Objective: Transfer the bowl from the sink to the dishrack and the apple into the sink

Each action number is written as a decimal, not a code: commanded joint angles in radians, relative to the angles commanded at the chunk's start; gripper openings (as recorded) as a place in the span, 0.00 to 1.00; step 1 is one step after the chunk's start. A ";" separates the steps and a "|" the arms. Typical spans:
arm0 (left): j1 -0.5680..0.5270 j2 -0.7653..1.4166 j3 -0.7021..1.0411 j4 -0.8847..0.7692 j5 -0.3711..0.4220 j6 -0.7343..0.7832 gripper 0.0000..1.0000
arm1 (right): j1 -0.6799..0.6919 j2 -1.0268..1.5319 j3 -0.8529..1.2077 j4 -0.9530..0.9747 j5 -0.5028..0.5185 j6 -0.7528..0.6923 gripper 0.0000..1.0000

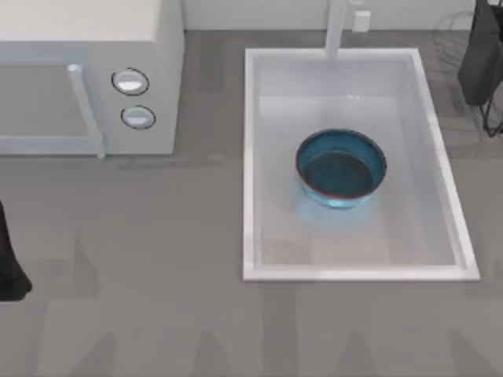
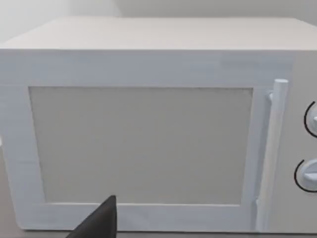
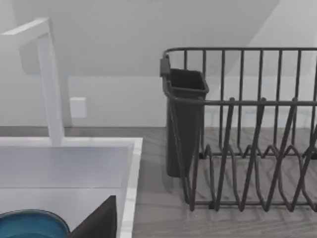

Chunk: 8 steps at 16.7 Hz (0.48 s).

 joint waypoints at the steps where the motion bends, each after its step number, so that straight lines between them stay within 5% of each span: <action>1: 0.000 0.000 0.000 0.000 0.000 0.000 1.00 | 0.000 0.000 0.000 0.000 0.000 0.000 1.00; 8: 0.000 0.000 0.000 0.000 0.000 0.000 1.00 | 0.034 0.185 0.153 -0.134 0.001 0.091 1.00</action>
